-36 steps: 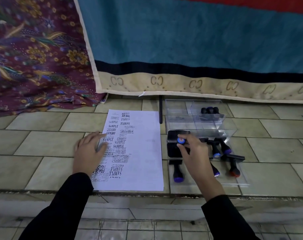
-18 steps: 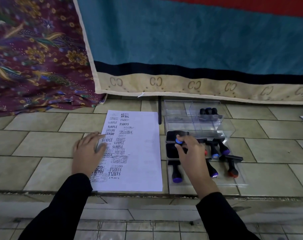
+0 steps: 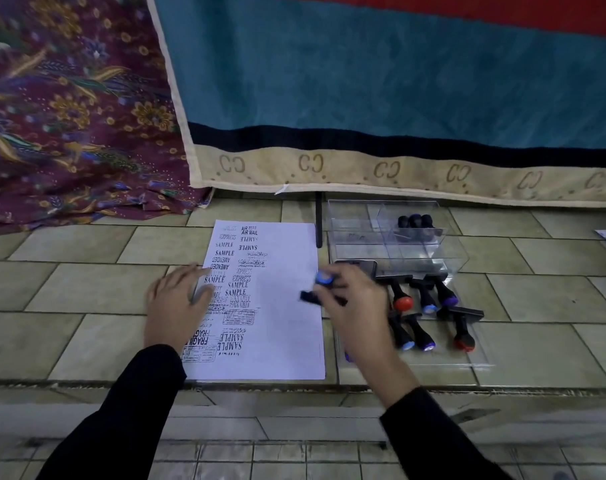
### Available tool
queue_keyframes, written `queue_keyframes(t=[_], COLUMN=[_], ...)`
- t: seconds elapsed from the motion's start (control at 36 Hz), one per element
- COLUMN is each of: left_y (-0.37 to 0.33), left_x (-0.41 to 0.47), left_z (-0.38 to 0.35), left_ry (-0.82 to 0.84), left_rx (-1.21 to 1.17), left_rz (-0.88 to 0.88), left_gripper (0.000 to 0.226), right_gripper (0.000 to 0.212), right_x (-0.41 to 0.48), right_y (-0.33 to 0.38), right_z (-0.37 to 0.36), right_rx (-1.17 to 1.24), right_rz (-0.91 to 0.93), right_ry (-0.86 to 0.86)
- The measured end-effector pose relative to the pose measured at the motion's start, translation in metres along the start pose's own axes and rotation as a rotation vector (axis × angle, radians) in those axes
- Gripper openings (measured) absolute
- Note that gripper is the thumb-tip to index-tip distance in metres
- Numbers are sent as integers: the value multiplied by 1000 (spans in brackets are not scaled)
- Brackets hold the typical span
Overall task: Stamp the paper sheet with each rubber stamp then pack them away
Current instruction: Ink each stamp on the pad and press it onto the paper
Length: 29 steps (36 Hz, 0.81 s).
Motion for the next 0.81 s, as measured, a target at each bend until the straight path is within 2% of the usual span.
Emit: queue_keyframes(t=[0.08,0.22,0.44,0.81], left_y=[2,3,5,4], left_x=[1,3,3,2], left_z=[-1,-3,-4,-3], left_ry=[0,-1,0,-5], left_rx=[12,14,16,9], left_rz=[-5,0,15,14], left_gripper=[39,42,39,40], right_gripper=[17,17,21,17], right_x=[-19,-43,-45,-49], right_y=[30,42,54,58], right_z=[-49,-106,-123,-136], right_rx=[59,83,1,-97], right_rz=[88,80,120,185], right_ry=[159,344,394,425])
Point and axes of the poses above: each hand's wrist, its own x-axis towards the middle knuckle, its own z-axis out of the back of the hand, y = z × x, the point moved 9 cm from there along x, towards the middle knuckle, and after that the axes turned 10 degrees about y, right-handed, at the moved point
